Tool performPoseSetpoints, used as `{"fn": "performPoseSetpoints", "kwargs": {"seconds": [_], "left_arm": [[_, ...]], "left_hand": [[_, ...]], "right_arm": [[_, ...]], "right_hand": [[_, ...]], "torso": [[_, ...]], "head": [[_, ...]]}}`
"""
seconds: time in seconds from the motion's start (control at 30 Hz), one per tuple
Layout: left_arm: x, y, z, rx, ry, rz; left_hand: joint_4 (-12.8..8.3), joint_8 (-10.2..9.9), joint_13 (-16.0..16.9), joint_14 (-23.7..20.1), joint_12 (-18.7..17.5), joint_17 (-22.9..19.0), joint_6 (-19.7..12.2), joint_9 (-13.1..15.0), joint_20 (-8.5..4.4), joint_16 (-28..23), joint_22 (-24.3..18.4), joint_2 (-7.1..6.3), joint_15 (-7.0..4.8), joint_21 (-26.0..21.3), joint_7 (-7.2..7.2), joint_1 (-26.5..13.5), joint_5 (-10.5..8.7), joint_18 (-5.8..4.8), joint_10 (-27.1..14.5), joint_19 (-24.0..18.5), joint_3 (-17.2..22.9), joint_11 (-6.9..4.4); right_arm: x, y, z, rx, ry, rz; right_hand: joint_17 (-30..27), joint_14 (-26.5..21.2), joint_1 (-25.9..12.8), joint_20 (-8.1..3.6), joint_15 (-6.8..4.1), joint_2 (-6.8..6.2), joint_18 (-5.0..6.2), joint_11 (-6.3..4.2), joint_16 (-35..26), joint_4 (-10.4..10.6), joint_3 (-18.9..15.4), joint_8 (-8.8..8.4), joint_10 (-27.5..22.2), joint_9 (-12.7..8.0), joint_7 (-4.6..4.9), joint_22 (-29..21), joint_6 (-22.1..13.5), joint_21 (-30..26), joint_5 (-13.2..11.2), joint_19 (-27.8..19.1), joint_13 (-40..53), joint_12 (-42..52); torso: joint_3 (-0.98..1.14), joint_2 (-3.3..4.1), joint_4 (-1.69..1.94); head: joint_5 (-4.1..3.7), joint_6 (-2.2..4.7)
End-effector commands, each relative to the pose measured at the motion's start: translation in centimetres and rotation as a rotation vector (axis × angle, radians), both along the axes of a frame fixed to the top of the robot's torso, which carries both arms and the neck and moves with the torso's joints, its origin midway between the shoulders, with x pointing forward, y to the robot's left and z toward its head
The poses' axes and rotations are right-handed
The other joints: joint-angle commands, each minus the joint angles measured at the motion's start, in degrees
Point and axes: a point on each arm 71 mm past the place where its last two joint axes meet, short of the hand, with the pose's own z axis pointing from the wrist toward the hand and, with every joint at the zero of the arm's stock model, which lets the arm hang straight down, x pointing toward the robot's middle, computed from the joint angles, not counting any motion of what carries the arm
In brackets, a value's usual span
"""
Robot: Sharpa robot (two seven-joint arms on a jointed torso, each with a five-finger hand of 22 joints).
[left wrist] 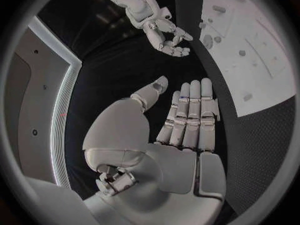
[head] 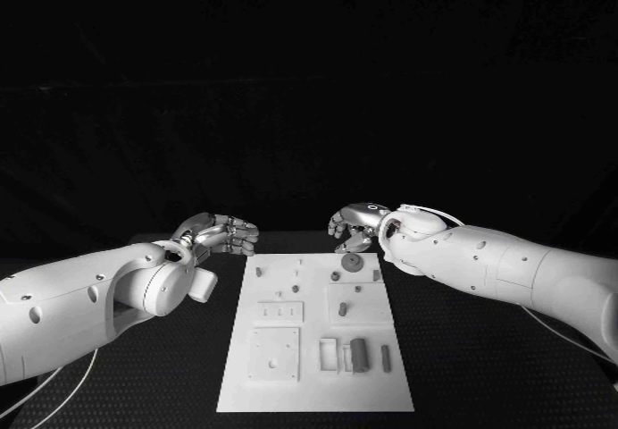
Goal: Assemble the parts on the task board
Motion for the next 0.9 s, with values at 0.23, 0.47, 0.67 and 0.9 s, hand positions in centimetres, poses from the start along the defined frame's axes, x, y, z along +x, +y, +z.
{"fn": "performPoseSetpoints", "kwargs": {"seconds": [0.23, 0.47, 0.67, 0.9], "left_arm": [[-0.3, -0.5, 0.4, -0.014, -0.012, -0.034], [-0.3, -0.3, 0.4, -0.014, -0.01, -0.032], [-0.3, -0.3, 0.4, -0.013, -0.009, -0.032], [-0.3, -0.4, 0.3, -0.014, -0.009, -0.036]], "left_hand": [[0.46, -0.16, 0.11, 0.15, -0.48, 0.16, 0.26, -0.15, -0.06, -0.41, 0.13, -0.05, 0.04, -0.02, -0.06, -0.7, -0.05, 0.96, 0.26, 0.02, -0.07, 0.27], [0.52, -0.18, 0.14, 0.14, -0.57, 0.26, 0.26, -0.22, -0.06, -0.5, 0.17, -0.02, 0.05, -0.05, -0.06, -0.81, -0.05, 0.96, 0.27, -0.02, -0.08, 0.28], [0.55, -0.2, 0.17, 0.13, -0.64, 0.33, 0.25, -0.28, -0.06, -0.57, 0.2, -0.01, 0.06, -0.06, -0.05, -0.9, -0.05, 0.95, 0.27, -0.04, -0.09, 0.29], [0.59, -0.21, 0.2, 0.13, -0.71, 0.42, 0.25, -0.34, -0.05, -0.64, 0.24, 0.0, 0.06, -0.08, -0.04, -0.98, -0.05, 0.95, 0.28, -0.07, -0.11, 0.3]], "right_arm": [[-0.4, 0.4, -1.4, -0.148, -0.004, 0.049], [-0.9, 0.0, -2.3, -0.198, 0.01, 0.055], [-1.2, 0.0, -2.7, -0.218, 0.017, 0.066], [-1.4, 0.2, -3.0, -0.227, 0.023, 0.075]], "right_hand": [[-0.03, -0.15, 0.16, -0.57, 0.01, 0.2, 1.79, -0.22, 3.61, -0.07, 0.9, 0.67, 1.15, 0.08, -0.25, 1.52, 1.84, 4.1, 0.27, -1.02, -0.32, 0.27], [-0.43, -0.5, 0.04, -0.69, -0.11, 0.47, 1.79, -0.34, 5.39, -0.08, 1.07, 1.27, 2.64, 0.21, -0.16, 1.45, 3.16, 6.01, 0.26, -1.37, -0.07, 0.72], [-0.66, -0.62, -0.05, -0.69, -0.16, 0.45, 1.79, -0.39, 5.92, -0.06, 1.11, 1.41, 3.07, 0.24, -0.12, 1.43, 3.54, 6.55, 0.26, -1.48, 0.03, 0.8], [-0.77, -0.67, -0.18, -0.68, -0.15, 0.37, 1.79, -0.38, 6.15, -0.01, 1.11, 1.4, 3.13, 0.23, -0.1, 1.41, 3.58, 6.79, 0.26, -1.51, 0.04, 0.76]], "torso": [[-0.09, 1.98, 1.33], [-0.01, 2.67, 1.55], [0.18, 3.32, 1.63], [0.3, 3.81, 1.79]], "head": [[-1.0, 0.07], [-1.17, 0.15], [-1.27, 0.43], [-1.46, 0.51]]}}
